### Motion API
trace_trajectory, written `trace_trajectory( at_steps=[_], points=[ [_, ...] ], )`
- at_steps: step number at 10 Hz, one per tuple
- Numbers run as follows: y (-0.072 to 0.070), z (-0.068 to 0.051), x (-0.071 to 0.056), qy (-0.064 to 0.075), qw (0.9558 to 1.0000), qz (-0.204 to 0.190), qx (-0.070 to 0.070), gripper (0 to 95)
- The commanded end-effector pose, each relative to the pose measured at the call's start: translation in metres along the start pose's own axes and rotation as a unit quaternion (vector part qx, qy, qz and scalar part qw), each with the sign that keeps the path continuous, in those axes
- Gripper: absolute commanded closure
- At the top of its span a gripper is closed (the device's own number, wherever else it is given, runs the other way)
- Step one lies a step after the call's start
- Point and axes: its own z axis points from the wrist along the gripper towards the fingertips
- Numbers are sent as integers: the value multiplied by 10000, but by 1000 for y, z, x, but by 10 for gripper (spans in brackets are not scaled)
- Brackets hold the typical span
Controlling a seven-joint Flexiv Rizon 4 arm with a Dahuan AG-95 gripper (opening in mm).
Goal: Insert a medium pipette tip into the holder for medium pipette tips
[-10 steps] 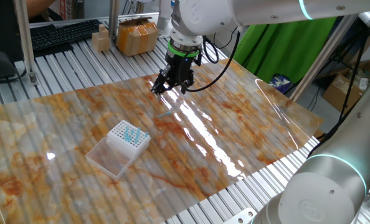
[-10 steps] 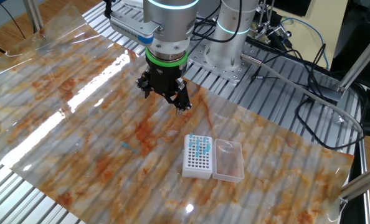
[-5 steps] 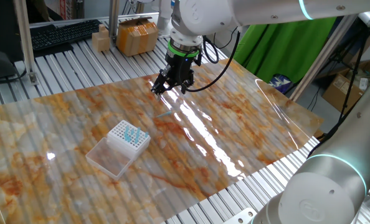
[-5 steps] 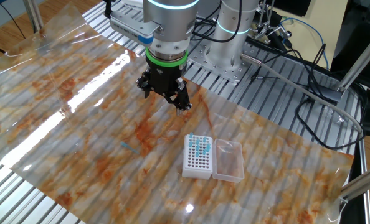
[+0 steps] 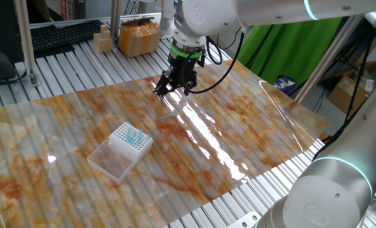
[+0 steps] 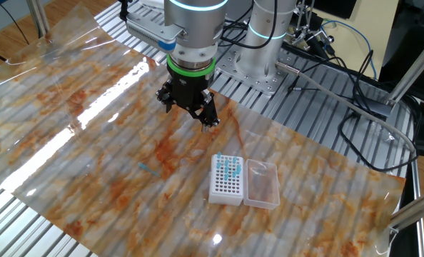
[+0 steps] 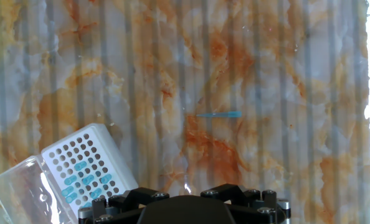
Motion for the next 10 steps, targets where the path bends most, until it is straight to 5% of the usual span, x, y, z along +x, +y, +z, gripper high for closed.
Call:
trace_trajectory(
  at_steps=[1,10],
  points=[
    [0,0,0,-289,9994,72,146,950],
    [1,0,0,-219,9996,6,184,950]
  ],
)
